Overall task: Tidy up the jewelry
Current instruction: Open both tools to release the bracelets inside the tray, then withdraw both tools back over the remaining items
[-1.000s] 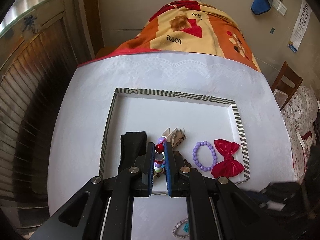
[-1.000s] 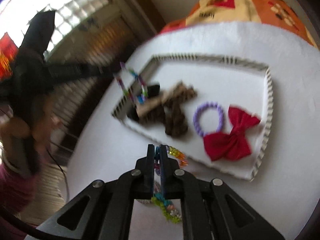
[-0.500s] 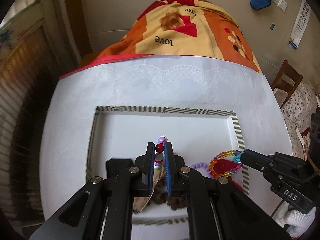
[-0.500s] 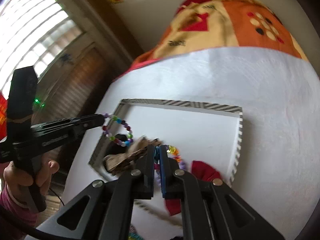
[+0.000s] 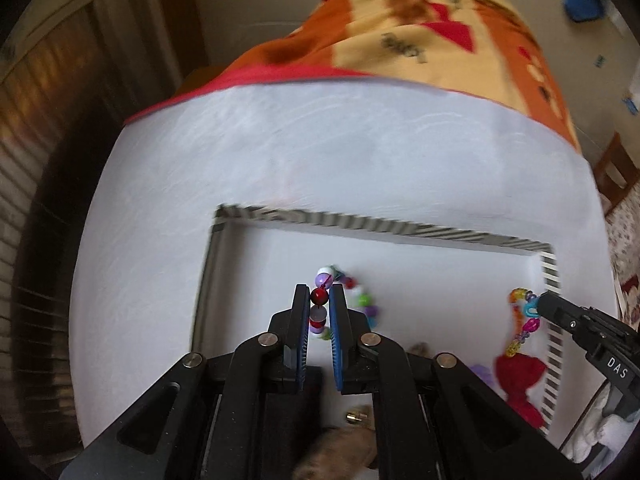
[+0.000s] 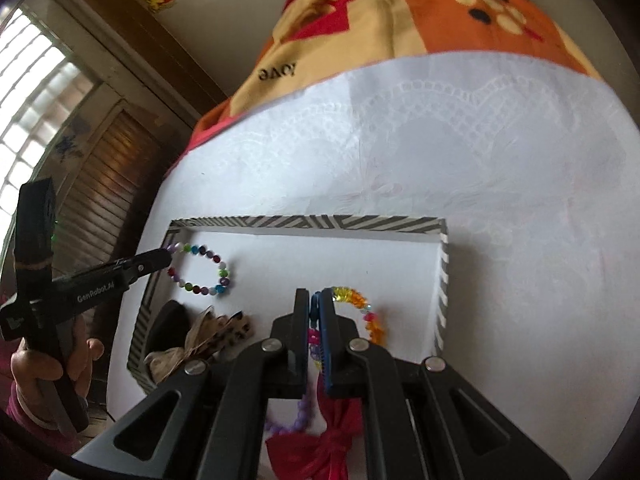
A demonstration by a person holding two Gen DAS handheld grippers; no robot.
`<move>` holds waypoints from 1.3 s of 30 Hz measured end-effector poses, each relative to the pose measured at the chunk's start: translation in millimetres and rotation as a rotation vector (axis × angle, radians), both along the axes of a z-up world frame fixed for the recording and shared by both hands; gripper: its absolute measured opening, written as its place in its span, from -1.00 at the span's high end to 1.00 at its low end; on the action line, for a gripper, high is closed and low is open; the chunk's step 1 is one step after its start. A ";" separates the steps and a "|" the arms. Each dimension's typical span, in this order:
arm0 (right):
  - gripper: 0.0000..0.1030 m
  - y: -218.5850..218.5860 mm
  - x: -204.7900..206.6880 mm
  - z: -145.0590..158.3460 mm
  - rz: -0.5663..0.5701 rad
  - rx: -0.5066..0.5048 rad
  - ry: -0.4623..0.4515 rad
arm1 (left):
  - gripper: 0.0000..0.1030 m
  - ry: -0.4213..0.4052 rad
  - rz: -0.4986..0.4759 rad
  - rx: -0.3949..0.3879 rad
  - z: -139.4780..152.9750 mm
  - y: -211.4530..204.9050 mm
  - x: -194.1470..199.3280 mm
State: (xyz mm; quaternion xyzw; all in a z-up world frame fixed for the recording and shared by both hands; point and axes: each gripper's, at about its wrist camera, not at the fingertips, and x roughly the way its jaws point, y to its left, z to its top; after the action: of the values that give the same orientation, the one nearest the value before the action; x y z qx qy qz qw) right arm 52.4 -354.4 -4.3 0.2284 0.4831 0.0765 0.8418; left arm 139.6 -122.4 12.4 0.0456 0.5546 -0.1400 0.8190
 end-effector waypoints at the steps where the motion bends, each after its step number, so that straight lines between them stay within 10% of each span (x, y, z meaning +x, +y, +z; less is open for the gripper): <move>1: 0.91 1.5 4.5 -4.3 0.002 0.001 0.010 | 1.00 0.003 0.008 0.005 -2.7 3.2 1.8; 13: 0.69 4.0 26.9 -34.9 -0.041 -0.003 0.073 | 0.99 0.055 0.058 -0.014 -21.6 21.6 7.6; 17: 0.49 4.6 18.0 -25.4 -0.033 -0.001 0.048 | 0.69 0.048 0.062 -0.014 -23.0 27.2 0.7; 39: -0.03 42.4 -93.1 50.8 -0.018 -0.132 -0.056 | 0.69 -0.120 0.028 0.002 41.9 21.6 -93.9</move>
State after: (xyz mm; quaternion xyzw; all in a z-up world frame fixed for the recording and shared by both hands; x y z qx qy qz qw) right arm -40.7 -312.0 46.5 0.1747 0.4613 0.0434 0.8688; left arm 45.7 -100.7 54.3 0.0467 0.5051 -0.1249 0.8527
